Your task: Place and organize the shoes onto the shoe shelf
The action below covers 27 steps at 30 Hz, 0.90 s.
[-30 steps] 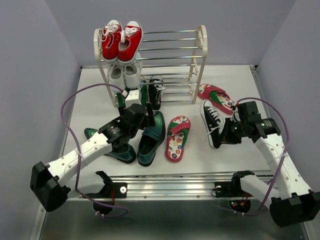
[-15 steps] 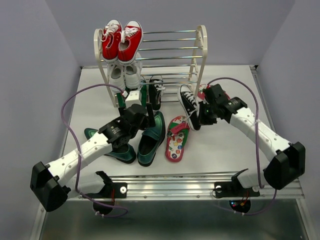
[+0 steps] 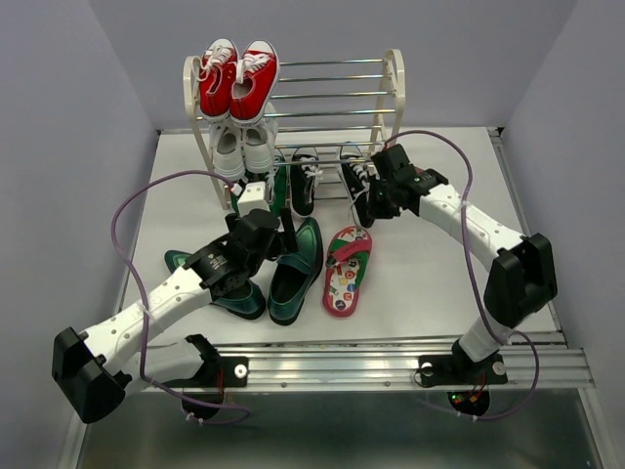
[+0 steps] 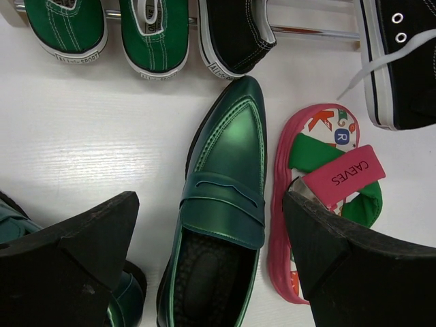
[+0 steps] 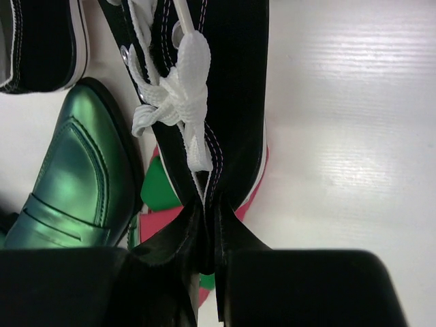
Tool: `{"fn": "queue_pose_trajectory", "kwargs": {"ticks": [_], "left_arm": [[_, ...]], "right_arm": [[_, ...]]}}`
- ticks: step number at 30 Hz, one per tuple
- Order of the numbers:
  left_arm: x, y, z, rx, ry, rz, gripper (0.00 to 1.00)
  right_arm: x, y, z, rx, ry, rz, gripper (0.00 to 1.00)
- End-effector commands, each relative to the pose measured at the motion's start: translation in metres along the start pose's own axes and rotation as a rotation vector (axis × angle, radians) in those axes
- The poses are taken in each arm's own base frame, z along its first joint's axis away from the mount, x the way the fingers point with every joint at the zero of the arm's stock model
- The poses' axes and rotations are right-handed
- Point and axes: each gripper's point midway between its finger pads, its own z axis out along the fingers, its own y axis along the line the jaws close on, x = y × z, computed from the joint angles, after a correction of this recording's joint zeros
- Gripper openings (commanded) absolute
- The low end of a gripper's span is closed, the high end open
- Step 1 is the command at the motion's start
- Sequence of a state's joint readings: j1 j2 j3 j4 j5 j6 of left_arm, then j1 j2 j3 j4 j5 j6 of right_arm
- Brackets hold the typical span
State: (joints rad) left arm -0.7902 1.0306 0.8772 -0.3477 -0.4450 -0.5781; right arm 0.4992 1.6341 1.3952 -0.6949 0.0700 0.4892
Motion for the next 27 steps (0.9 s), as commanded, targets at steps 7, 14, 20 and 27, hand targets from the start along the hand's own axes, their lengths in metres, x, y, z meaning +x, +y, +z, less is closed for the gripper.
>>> {"fn": "queue_pose_trajectory", "kwargs": {"ticks": [7,14,20,27], "left_arm": [[-0.003,0.002,-0.003,0.003,-0.02,-0.003,0.99],[0.002,0.004,-0.002,-0.001,-0.007,0.002,0.99],[0.001,0.003,-0.002,0.005,-0.015,0.0,0.99],[0.001,0.004,-0.002,0.002,-0.017,0.0,0.99]], "right_arm": [[-0.083,0.062,0.003,-0.13,-0.328,0.034,0.01],[-0.096,0.065,0.021,-0.089,-0.414,0.066,0.02],[-0.107,0.072,0.026,-0.077,-0.488,0.109,0.03],[-0.108,0.078,0.037,-0.052,-0.5,0.122,0.05]]}}
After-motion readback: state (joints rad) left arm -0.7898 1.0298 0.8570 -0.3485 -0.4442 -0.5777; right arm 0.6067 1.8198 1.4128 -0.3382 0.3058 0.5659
